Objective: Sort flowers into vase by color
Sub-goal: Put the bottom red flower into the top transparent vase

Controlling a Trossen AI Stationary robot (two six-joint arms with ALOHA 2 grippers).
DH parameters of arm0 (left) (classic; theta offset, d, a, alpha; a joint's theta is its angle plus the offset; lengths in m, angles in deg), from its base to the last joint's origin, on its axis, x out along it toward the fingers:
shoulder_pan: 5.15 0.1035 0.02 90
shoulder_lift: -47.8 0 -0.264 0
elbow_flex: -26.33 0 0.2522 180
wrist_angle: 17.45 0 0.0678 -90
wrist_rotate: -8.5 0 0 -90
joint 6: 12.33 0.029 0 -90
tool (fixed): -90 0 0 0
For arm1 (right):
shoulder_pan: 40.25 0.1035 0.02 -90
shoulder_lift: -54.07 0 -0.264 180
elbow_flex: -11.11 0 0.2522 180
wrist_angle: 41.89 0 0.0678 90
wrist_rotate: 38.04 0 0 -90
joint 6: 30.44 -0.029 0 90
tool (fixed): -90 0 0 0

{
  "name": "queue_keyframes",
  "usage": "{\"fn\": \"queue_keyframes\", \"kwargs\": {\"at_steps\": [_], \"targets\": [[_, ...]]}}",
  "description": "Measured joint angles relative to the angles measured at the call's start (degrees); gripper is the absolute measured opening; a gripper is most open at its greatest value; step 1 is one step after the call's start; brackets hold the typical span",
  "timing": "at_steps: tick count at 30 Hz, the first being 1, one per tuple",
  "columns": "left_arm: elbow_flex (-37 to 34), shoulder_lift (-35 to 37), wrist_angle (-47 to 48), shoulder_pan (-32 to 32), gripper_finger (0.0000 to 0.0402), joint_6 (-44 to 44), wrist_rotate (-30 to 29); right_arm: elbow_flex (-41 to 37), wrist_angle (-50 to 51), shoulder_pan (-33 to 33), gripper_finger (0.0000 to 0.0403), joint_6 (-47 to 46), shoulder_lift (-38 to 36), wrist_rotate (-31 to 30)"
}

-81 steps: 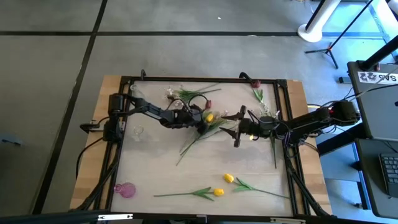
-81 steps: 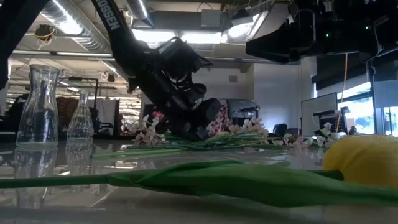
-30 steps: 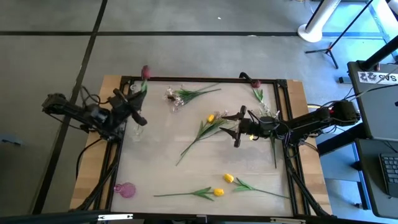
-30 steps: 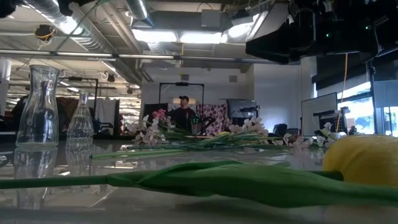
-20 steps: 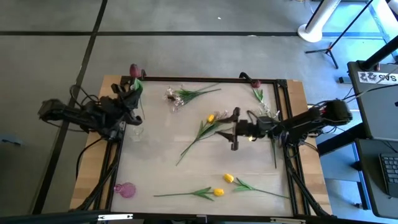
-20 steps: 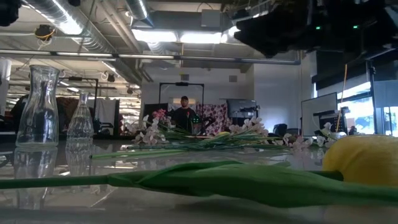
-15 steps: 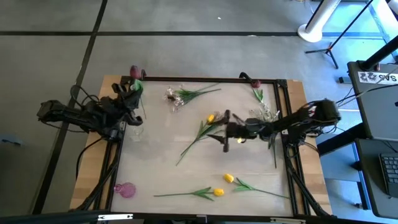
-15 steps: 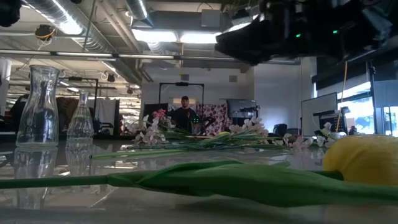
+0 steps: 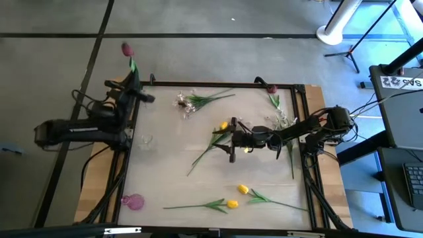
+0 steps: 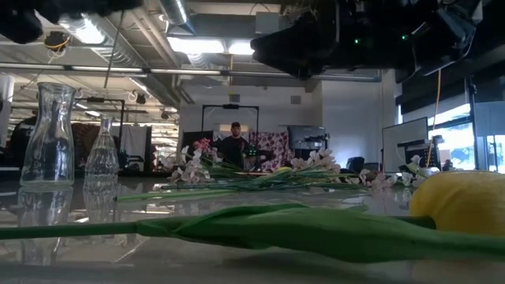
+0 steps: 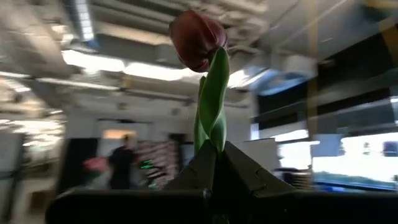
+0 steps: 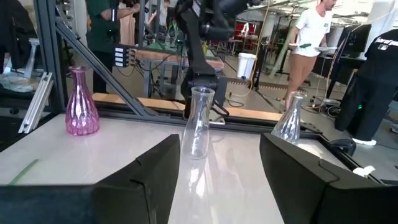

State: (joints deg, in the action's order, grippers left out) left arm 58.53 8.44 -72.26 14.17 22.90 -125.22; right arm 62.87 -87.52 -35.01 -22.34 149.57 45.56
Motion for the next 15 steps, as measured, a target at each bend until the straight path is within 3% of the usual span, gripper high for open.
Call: {"fn": "queue_keyframes", "kwargs": {"at_steps": [6, 15], "targets": [[0.0, -7.1, -4.6, 12.6, 0.0011, -3.6, 0.8, 0.0, 1.4, 0.0, 0.0223, 1.4, 0.0, 0.0], [0.0, -11.0, -7.1, 22.1, 0.0011, -3.2, 3.0, 0.0, 4.8, 0.0, 0.0223, 1.9, 0.0, 0.0]]}}
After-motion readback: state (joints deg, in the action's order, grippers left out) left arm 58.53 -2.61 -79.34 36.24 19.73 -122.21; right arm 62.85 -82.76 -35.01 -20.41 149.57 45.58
